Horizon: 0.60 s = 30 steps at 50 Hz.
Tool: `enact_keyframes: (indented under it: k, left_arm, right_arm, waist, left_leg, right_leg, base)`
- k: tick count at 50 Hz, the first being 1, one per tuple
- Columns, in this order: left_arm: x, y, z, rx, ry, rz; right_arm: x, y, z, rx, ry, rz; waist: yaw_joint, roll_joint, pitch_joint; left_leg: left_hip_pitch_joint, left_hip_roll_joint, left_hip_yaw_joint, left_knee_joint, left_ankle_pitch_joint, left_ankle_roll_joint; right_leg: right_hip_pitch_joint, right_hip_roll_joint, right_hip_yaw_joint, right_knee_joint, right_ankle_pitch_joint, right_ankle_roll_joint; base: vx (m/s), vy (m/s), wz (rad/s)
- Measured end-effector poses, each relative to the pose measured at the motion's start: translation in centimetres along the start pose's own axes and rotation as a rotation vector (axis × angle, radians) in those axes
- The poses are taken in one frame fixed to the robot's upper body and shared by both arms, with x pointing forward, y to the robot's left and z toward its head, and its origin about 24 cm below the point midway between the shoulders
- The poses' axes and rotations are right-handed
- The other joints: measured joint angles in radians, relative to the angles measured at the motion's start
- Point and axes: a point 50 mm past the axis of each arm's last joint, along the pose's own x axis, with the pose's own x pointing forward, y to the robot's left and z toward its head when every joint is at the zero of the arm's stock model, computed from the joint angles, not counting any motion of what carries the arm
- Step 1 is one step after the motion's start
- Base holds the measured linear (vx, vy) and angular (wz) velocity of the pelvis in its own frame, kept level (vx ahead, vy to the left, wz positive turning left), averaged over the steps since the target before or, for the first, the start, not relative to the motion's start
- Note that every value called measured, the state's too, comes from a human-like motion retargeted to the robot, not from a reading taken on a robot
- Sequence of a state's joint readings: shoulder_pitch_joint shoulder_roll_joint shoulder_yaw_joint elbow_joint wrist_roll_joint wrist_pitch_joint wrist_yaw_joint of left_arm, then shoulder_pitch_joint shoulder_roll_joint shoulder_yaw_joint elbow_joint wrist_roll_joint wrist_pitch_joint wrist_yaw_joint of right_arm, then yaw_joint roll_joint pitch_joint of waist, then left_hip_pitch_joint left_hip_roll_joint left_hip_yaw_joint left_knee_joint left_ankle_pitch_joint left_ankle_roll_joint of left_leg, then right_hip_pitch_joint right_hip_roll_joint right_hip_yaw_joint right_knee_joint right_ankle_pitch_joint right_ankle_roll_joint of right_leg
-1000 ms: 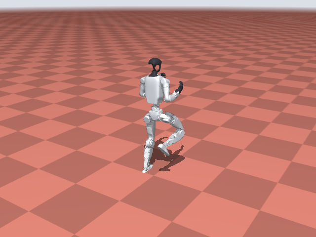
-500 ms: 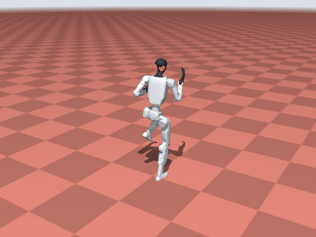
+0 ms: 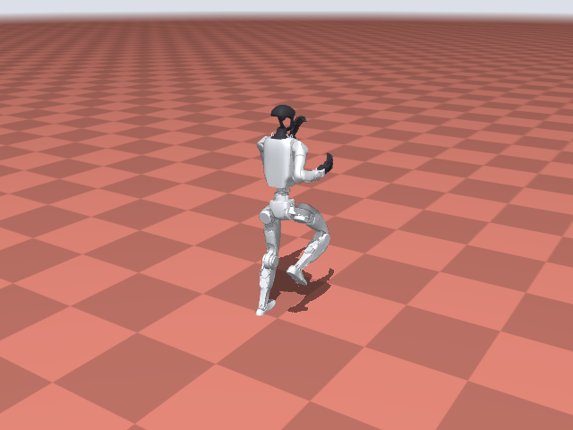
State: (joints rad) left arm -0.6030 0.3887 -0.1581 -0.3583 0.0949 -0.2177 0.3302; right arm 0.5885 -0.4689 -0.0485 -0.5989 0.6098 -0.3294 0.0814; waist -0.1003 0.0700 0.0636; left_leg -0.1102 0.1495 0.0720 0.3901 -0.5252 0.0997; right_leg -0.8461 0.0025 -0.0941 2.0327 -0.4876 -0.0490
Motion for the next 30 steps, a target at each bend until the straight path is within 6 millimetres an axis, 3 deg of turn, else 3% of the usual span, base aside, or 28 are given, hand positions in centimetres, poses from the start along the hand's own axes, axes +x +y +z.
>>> enact_keyframes:
  k: [2, 5, 7, 8, 11, 14, 16, 18, 19, 22, 24, 26, 28, 30]
  left_arm:
    - [-0.9, 0.3, 0.5, -0.064, 0.009, 0.059]
    - [-2.2, -0.5, 0.7, -0.194, 0.049, 0.066]
    - [-2.8, -1.0, 0.7, -0.246, 0.08, 0.034]
    - [-3.1, -1.1, 0.8, -0.259, 0.094, 0.006]
    - [-4.2, -0.7, 1.1, -0.281, 0.106, -0.045]
    - [-7.2, 0.2, 0.0, -0.301, 0.221, -0.041]
    - [-11.4, 1.5, -1.2, -0.328, 0.425, 0.016]
    - [-16.3, 3.4, -1.4, -0.36, 0.648, 0.068]
    - [-18.2, 4.3, -0.9, -0.367, 0.742, 0.06]
    - [-21.7, 6.3, 1.2, -0.383, 0.949, -0.068]
    - [-22.8, 7.1, 2.3, -0.4, 1.041, -0.171]
    - [-23.9, 7.6, 2.9, -0.399, 1.124, -0.225]
    - [-25.2, 7.7, 3.2, -0.374, 1.184, -0.234]
    - [-26.1, 7.2, 2.9, -0.331, 1.2, -0.227]
  right_arm:
    - [-0.8, 0.0, 0.2, -0.03, 0.07, 0.054]
    - [-2.4, -0.2, -0.7, -0.025, 0.169, 0.029]
    - [-2.9, -0.7, -1.7, -0.026, 0.215, -0.036]
    - [-2.8, -1.0, -2.3, -0.028, 0.226, -0.065]
    - [-0.9, -1.2, -3.9, -0.005, 0.191, -0.107]
    - [3.7, -0.1, -3.8, 0.054, 0.012, -0.126]
    - [8.3, 1.5, -0.9, 0.102, -0.225, -0.096]
    - [11.9, 3.4, 4.3, 0.152, -0.509, -0.024]
    - [12.7, 4.2, 7.0, 0.174, -0.649, 0.003]
    - [11.7, 5.6, 13.3, 0.268, -0.991, 0.046]
    - [10.4, 6.1, 14.9, 0.338, -1.094, 0.084]
    - [9.7, 6.6, 15.1, 0.337, -1.101, 0.136]
    - [9.4, 7.1, 14.3, 0.296, -1.047, 0.2]
    - [9.0, 7.9, 12.6, 0.287, -0.962, 0.274]
  waist:
    - [-0.08, 0.024, -0.062]
    - [-0.129, 0.017, -0.1]
    - [-0.091, -0.074, -0.118]
    - [-0.062, -0.136, -0.12]
    - [0.051, -0.218, -0.055]
    - [0.148, -0.222, 0.075]
    - [0.146, -0.191, 0.153]
    - [0.129, -0.167, 0.192]
    - [0.138, -0.172, 0.181]
    - [0.218, -0.227, 0.087]
    - [0.268, -0.268, 0.021]
    - [0.272, -0.288, -0.033]
    - [0.243, -0.277, -0.069]
    - [0.22, -0.204, -0.078]
  left_leg:
    - [0.062, -0.001, -0.032, -0.151, 0.176, -0.037]
    - [0.124, -0.029, -0.106, -0.255, 0.416, -0.083]
    - [0.083, -0.129, -0.074, -0.15, 0.424, -0.06]
    - [0.013, -0.187, -0.025, 0.01, 0.366, -0.034]
    - [-0.288, -0.178, 0.126, 0.741, 0.131, 0.003]
    - [-0.525, -0.135, 0.143, 1.359, -0.026, 0.006]
    - [-0.659, -0.131, 0.112, 1.632, -0.065, 0.006]
    - [-0.756, -0.131, 0.093, 1.781, -0.084, 0.025]
    - [-0.794, -0.128, 0.099, 1.809, -0.087, 0.046]
    - [-0.839, -0.119, 0.145, 1.749, -0.047, 0.115]
    - [-0.779, -0.142, 0.164, 1.576, 0.034, 0.127]
    - [-0.66, -0.191, 0.156, 1.317, 0.142, 0.112]
    - [-0.486, -0.224, 0.123, 0.985, 0.252, 0.083]
    - [-0.253, -0.187, 0.073, 0.577, 0.374, 0.034]
  right_leg:
    - [0.174, -0.011, -0.046, -0.334, 0.127, 0.019]
    - [0.531, 0.011, -0.062, -1.037, 0.358, 0.093]
    - [0.747, -0.055, -0.011, -1.527, 0.534, 0.141]
    - [0.827, -0.112, 0.02, -1.699, 0.561, 0.155]
    - [0.962, -0.198, 0.04, -1.898, 0.331, 0.121]
    - [1.052, -0.208, 0.029, -1.984, 0.154, 0.063]
    - [1.076, -0.185, 0.036, -1.994, 0.11, 0.011]
    - [1.044, -0.166, 0.042, -1.93, 0.094, -0.022]
    - [1.002, -0.169, 0.048, -1.886, 0.095, -0.022]
    - [0.901, -0.2, 0.066, -1.854, 0.185, 0.019]
    - [0.886, -0.217, 0.082, -1.912, 0.341, 0.066]
    - [0.883, -0.227, 0.11, -1.958, 0.511, 0.116]
    - [0.876, -0.219, 0.117, -1.949, 0.614, 0.138]
    - [0.814, -0.165, 0.06, -1.743, 0.54, 0.097]
  base:
    - [0.23, -0.1, 0.97]
    - [0.17, -0.12, 1.18]
    - [0.04, -0.15, 0.36]
    - [-0.07, -0.16, -0.2]
    - [-0.16, -0.12, -0.72]
    - [-0.22, -0.08, -0.69]
    - [-0.25, -0.07, -0.07]
    - [-0.14, -0.05, 0.01]
    - [0.0, 0.0, 0.0]
    - [0.11, -0.03, -0.15]
    - [0.16, 0.03, -0.17]
    - [0.14, 0.08, -0.19]
    - [0.12, 0.09, -0.43]
    - [0.09, 0.08, -0.96]
